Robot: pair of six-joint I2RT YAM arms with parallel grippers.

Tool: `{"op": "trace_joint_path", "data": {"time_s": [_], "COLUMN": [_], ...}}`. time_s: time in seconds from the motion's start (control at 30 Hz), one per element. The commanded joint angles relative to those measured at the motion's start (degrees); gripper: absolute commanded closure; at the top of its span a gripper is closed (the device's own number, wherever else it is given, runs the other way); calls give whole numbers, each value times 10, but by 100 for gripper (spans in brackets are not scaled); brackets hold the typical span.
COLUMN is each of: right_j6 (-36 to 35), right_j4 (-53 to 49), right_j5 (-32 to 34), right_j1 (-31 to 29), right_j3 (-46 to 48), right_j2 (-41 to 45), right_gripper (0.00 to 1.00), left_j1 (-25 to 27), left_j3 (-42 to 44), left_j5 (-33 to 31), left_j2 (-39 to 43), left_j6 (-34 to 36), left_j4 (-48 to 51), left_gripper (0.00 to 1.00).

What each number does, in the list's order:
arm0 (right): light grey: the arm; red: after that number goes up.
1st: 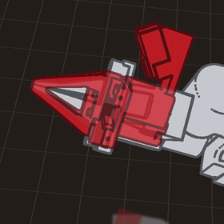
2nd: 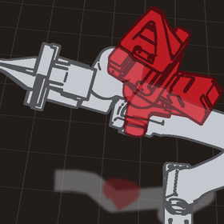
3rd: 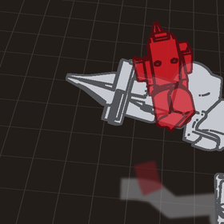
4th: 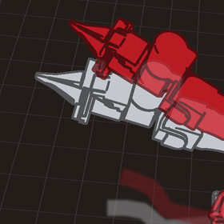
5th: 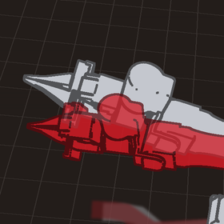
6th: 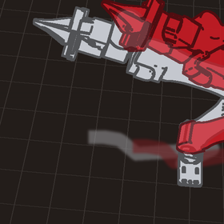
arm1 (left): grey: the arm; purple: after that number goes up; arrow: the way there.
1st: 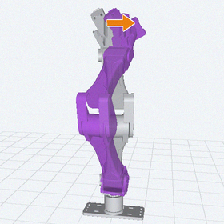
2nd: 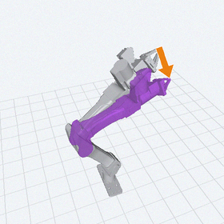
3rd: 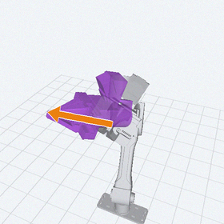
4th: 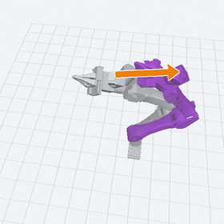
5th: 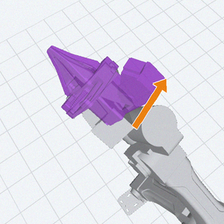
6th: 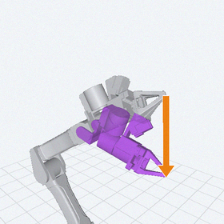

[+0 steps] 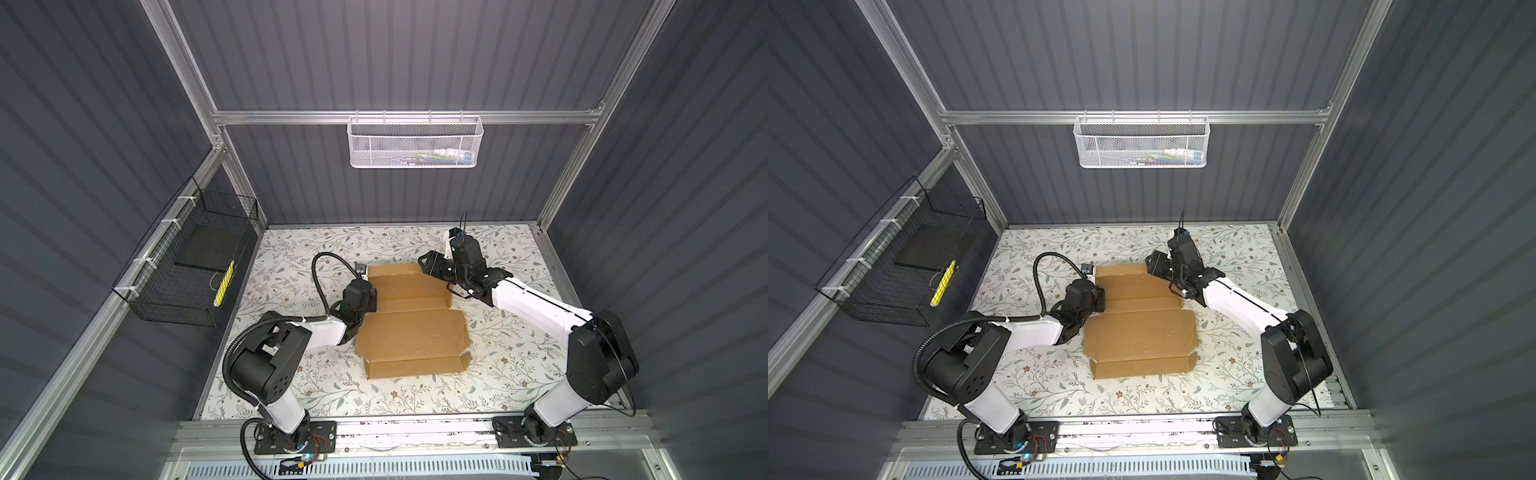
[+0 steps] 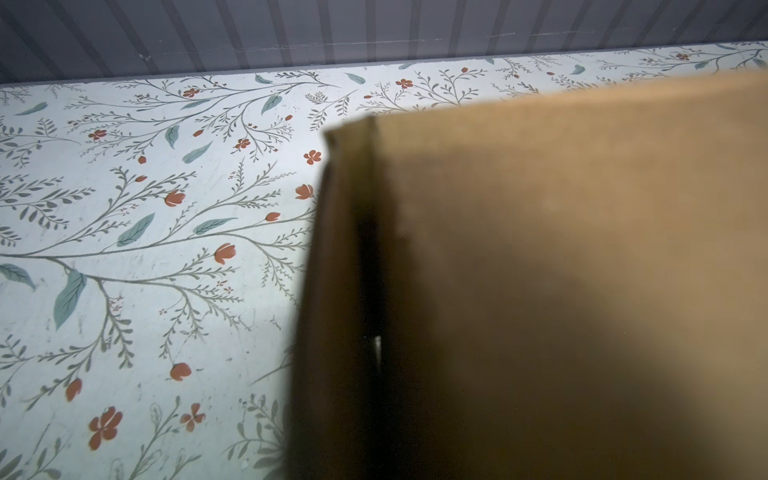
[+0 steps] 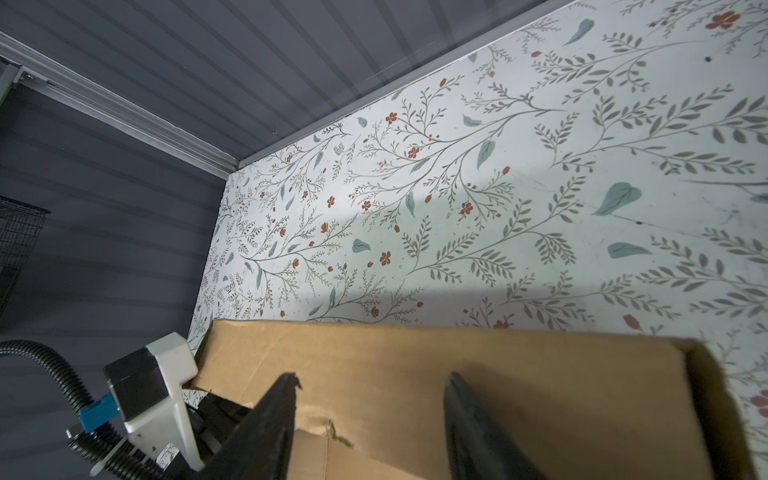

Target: Fold the paper box

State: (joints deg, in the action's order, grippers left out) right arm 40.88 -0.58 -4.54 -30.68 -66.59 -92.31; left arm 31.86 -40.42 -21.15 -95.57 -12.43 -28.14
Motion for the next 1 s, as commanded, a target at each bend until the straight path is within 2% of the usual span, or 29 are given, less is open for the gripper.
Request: {"op": "trace_joint_path", "data": {"time_s": [0.0, 0.13, 0.97], "right_j6": [2, 2, 6], "right_j4": [0, -3, -3], "right_j5": [5, 8, 15], "right_j1": [-2, -2, -2], "right_j3": [13, 20, 56], "right_j2": [4, 8, 27], "right_gripper": [42, 42, 42], "left_j1": [3, 4, 6], "left_j3": [10, 9, 17], "left_j5": [-6, -6, -7], "left_j2": [13, 12, 18], "left_j6": [5, 4, -8], "left_j4": [16, 18, 19], "left_gripper": [100, 100, 81]}}
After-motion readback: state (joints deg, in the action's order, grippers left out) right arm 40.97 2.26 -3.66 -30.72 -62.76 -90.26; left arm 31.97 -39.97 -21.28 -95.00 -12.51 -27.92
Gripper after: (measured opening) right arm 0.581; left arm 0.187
